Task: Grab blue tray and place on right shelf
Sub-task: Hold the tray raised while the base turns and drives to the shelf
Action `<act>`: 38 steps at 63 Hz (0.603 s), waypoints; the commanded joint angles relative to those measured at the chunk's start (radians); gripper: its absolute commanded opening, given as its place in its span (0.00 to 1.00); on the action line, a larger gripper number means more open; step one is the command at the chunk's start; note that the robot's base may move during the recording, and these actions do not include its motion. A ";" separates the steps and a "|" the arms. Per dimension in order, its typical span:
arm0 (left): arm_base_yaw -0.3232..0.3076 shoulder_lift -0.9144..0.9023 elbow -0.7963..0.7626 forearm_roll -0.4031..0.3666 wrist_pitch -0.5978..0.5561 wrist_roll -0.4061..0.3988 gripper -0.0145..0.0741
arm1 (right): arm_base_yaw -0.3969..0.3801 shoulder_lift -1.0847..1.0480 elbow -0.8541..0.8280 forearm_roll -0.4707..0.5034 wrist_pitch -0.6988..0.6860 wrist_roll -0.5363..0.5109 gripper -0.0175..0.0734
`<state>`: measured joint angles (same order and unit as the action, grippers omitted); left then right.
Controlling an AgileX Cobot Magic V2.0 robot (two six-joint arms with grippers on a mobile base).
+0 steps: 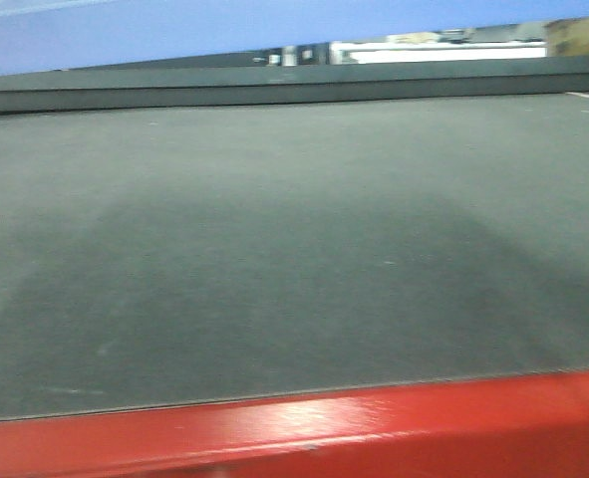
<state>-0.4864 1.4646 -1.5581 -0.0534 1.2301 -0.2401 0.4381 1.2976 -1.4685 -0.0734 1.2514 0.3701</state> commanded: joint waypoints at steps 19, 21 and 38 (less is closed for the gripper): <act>-0.009 -0.027 -0.020 -0.044 0.105 0.031 0.11 | 0.002 -0.031 -0.028 -0.025 -0.053 -0.029 0.25; -0.009 -0.027 -0.020 -0.044 0.105 0.031 0.11 | 0.002 -0.031 -0.028 -0.025 -0.053 -0.029 0.25; -0.009 -0.027 -0.020 -0.044 0.105 0.031 0.11 | 0.002 -0.031 -0.028 -0.025 -0.053 -0.029 0.25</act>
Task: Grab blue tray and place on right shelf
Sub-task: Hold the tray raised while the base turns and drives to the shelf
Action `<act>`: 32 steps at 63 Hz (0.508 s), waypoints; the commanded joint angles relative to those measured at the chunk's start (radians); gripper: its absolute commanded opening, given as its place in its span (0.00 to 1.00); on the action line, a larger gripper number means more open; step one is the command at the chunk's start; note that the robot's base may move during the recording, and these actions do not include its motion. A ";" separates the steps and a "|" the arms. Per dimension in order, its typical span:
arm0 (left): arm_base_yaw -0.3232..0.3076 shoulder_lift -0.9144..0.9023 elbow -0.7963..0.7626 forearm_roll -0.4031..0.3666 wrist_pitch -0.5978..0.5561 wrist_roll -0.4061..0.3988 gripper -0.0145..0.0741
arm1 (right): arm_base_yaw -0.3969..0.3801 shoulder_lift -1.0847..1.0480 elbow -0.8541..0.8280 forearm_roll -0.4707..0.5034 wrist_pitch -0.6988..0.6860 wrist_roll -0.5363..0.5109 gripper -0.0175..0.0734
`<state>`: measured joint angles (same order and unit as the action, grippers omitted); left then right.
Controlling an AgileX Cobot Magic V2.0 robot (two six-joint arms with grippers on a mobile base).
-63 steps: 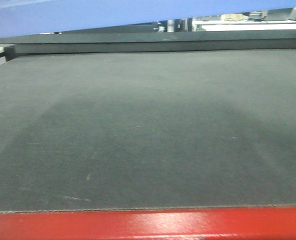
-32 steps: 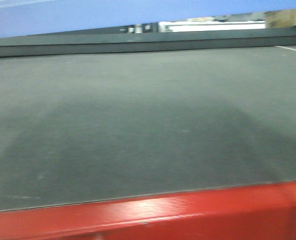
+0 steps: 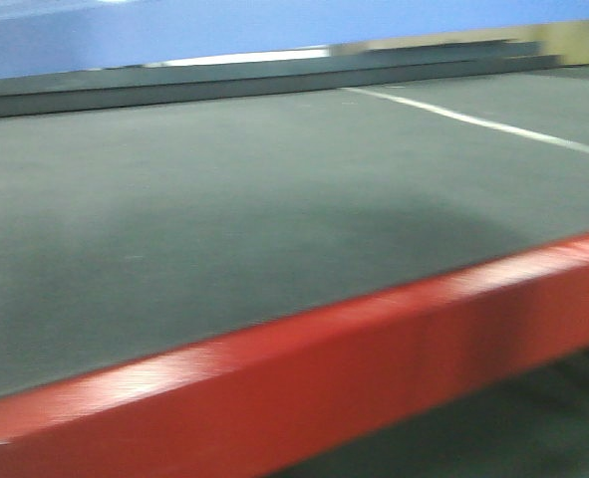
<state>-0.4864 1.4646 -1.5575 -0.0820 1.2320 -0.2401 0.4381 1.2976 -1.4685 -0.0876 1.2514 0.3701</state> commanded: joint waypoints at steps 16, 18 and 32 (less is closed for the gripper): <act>-0.009 -0.027 -0.021 -0.016 0.104 0.031 0.11 | 0.002 -0.031 -0.028 -0.011 -0.053 -0.029 0.25; -0.009 -0.027 -0.021 -0.016 0.104 0.031 0.11 | 0.002 -0.031 -0.028 -0.011 -0.053 -0.029 0.25; -0.009 -0.027 -0.021 -0.016 0.104 0.031 0.11 | 0.002 -0.031 -0.028 -0.011 -0.053 -0.029 0.25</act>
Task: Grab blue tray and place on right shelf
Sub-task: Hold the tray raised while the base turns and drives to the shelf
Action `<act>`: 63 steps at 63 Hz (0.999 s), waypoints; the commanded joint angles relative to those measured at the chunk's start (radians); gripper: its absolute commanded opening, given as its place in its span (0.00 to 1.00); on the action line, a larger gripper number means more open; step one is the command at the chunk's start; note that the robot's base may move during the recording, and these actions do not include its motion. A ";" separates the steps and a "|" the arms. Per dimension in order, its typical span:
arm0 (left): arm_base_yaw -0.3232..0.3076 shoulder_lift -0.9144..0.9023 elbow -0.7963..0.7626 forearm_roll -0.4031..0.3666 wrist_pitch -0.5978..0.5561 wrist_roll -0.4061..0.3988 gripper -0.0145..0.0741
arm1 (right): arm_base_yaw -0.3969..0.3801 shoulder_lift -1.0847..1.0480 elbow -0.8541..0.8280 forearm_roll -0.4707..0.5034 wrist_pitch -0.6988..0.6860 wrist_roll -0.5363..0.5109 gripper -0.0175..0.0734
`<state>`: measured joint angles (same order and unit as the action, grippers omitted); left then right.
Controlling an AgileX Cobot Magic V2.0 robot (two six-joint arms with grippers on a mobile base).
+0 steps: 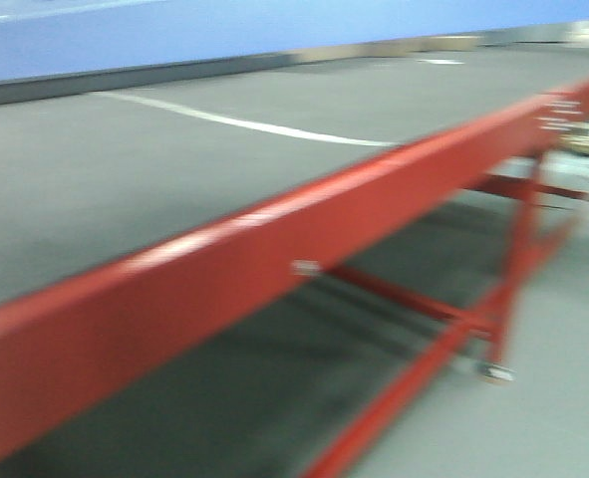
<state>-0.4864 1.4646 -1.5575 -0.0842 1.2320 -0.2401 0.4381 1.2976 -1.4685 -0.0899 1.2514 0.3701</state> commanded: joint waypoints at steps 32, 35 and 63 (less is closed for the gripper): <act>-0.009 -0.027 -0.021 -0.013 0.104 0.031 0.11 | 0.002 -0.031 -0.028 -0.009 -0.053 -0.029 0.25; -0.009 -0.027 -0.021 -0.013 0.104 0.031 0.11 | 0.002 -0.031 -0.028 -0.009 -0.053 -0.029 0.25; -0.009 -0.027 -0.021 -0.013 0.104 0.031 0.11 | 0.002 -0.031 -0.028 -0.009 -0.053 -0.029 0.25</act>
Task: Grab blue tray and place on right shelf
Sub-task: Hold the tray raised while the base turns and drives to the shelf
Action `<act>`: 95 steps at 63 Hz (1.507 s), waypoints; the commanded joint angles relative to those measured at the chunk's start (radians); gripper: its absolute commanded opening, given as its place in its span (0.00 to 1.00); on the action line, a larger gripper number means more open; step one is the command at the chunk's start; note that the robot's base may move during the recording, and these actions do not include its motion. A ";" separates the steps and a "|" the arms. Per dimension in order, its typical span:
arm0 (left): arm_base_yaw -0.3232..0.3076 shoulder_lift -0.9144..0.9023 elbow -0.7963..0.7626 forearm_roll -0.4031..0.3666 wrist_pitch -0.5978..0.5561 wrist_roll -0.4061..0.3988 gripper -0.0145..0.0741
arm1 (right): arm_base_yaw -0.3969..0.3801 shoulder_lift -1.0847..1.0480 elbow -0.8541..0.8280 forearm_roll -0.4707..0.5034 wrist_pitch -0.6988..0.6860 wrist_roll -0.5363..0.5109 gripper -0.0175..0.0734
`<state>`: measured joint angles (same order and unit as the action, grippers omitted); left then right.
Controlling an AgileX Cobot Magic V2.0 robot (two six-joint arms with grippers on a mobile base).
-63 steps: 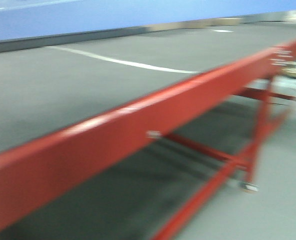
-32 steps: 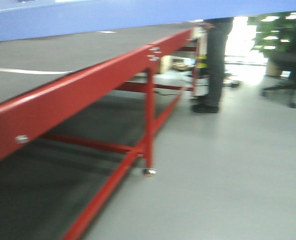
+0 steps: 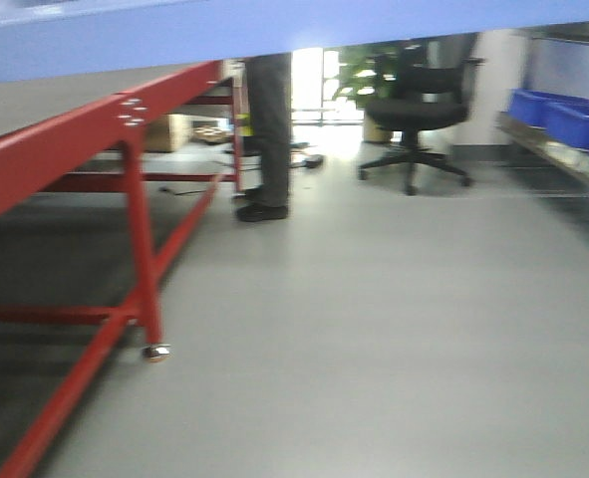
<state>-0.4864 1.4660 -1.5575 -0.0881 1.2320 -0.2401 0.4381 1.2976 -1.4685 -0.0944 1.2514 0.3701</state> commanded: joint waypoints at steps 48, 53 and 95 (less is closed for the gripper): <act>-0.009 -0.029 -0.021 -0.009 0.104 0.031 0.11 | 0.002 -0.031 -0.028 -0.004 -0.053 -0.029 0.25; -0.009 -0.029 -0.021 -0.009 0.104 0.031 0.11 | 0.002 -0.031 -0.028 -0.004 -0.053 -0.029 0.25; -0.009 -0.029 -0.021 -0.011 0.104 0.031 0.11 | 0.002 -0.031 -0.028 -0.004 -0.053 -0.029 0.25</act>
<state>-0.4864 1.4660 -1.5575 -0.0899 1.2339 -0.2401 0.4381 1.2976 -1.4685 -0.0951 1.2514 0.3701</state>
